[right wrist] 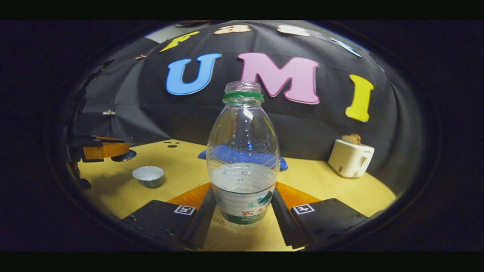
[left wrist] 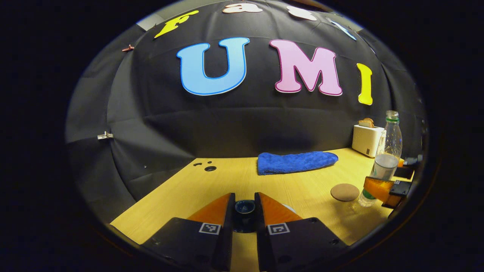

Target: Open the teacup lid with one hand, grasp the water bottle and pour water into the teacup with the other hand; after pouring, place the water bottle on the coaster and then close the teacup lid.

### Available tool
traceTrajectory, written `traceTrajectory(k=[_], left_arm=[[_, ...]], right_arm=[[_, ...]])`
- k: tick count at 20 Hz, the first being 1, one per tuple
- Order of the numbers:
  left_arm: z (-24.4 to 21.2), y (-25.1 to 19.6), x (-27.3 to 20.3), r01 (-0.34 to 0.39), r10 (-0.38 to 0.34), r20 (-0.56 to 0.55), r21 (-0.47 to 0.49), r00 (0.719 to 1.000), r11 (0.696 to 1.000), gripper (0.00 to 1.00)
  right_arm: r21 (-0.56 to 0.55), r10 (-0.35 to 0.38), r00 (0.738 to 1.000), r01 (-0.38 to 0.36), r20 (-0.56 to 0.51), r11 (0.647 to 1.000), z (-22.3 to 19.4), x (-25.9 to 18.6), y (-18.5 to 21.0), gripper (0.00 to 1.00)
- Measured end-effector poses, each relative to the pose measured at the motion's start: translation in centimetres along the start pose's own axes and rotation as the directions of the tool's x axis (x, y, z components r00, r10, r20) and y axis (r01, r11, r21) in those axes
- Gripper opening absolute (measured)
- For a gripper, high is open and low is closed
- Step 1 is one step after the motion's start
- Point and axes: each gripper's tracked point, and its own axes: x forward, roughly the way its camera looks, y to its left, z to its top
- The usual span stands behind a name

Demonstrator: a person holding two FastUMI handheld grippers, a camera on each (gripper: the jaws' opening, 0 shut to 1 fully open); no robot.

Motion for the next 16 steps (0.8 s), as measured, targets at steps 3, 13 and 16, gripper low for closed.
traceTrajectory(k=[3, 13, 16], left_arm=[[-0.1, 1.5, -0.7, -0.030, 0.030, 0.004, -0.015, 1.000, 0.999, 0.27], [-1.4, 6.1, -3.8, -0.118, 0.118, -0.002, -0.085, 0.993, 0.989, 0.27], [-1.6, 6.9, -4.3, -0.133, 0.134, 0.004, -0.083, 0.991, 0.988, 0.27]], right_arm=[[-0.211, 0.024, 1.000, -0.019, 0.020, 0.977, 2.2, 1.6, 0.5, 0.75], [-0.700, 0.043, 0.998, -0.062, -0.045, 0.712, 0.5, 5.7, 2.7, 0.75], [-0.761, 0.055, 0.996, -0.085, -0.065, 0.643, -0.2, 6.3, 3.6, 0.74]])
